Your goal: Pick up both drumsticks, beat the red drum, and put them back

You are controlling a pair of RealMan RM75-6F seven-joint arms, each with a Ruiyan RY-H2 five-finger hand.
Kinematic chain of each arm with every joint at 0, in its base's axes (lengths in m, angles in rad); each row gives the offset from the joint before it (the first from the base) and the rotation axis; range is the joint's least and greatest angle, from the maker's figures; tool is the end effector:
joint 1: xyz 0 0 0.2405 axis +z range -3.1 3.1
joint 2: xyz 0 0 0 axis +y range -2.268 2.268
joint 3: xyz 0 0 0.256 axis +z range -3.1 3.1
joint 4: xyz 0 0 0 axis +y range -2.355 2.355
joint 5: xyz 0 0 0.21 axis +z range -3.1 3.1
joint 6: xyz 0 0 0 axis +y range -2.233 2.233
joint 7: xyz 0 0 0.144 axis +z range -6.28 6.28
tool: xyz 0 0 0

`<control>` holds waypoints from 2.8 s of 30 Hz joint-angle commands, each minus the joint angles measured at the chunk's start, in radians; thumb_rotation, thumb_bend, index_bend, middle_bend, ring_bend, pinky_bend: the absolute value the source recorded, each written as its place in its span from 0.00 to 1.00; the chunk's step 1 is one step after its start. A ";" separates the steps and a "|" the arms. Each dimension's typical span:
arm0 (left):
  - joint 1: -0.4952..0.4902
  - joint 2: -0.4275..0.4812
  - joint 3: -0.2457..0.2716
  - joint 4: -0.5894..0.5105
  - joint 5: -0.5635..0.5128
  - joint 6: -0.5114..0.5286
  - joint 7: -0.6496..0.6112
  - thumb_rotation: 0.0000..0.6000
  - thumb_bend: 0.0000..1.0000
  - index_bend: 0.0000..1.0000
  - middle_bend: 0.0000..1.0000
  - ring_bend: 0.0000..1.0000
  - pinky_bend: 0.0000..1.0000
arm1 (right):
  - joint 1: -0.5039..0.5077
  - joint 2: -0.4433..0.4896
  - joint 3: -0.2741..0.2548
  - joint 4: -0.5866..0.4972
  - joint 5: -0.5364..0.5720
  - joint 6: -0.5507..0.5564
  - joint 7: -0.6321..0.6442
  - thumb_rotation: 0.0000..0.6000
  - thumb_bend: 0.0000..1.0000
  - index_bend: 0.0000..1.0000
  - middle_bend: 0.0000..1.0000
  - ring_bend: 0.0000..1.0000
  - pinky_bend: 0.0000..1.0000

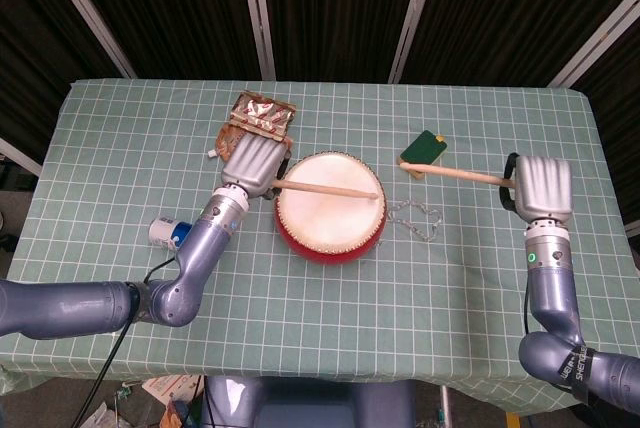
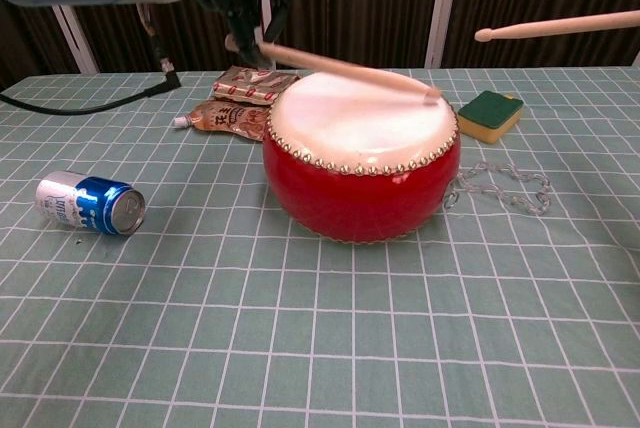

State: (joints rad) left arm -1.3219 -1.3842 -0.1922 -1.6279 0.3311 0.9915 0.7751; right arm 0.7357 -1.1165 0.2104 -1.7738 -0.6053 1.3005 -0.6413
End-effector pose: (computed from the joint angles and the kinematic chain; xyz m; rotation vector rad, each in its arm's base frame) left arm -0.0065 0.4105 0.0290 -1.8843 -0.7614 -0.7226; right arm -0.2019 -0.3619 0.1607 1.3245 -0.8121 0.6209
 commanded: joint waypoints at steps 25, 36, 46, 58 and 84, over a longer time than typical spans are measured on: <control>0.110 0.267 -0.052 -0.371 0.064 0.116 -0.119 1.00 0.48 0.79 1.00 1.00 1.00 | -0.098 0.031 0.009 -0.078 -0.111 0.093 0.047 1.00 0.65 0.97 1.00 1.00 1.00; 0.329 0.323 0.077 -0.555 0.275 0.250 -0.234 1.00 0.48 0.78 1.00 1.00 1.00 | -0.217 0.092 -0.091 -0.086 -0.337 0.048 0.220 1.00 0.65 0.97 1.00 1.00 1.00; 0.476 0.293 0.177 -0.610 0.437 0.301 -0.325 1.00 0.48 0.78 1.00 1.00 1.00 | -0.310 0.104 -0.191 -0.083 -0.431 0.030 0.281 1.00 0.65 0.97 1.00 1.00 1.00; 0.568 0.106 0.236 -0.520 0.563 0.348 -0.243 1.00 0.48 0.77 1.00 1.00 1.00 | -0.365 0.041 -0.250 0.026 -0.486 -0.035 0.279 1.00 0.65 0.97 1.00 1.00 1.00; 0.554 -0.195 0.176 -0.207 0.421 0.288 -0.065 1.00 0.41 0.58 1.00 1.00 1.00 | -0.342 -0.007 -0.232 0.122 -0.443 -0.148 0.172 1.00 0.61 0.77 1.00 1.00 0.94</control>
State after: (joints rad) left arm -0.7640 -1.5715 -0.0152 -1.8467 0.7588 1.2841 0.6942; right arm 0.3946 -1.1217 -0.0218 -1.6540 -1.0467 1.1512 -0.4633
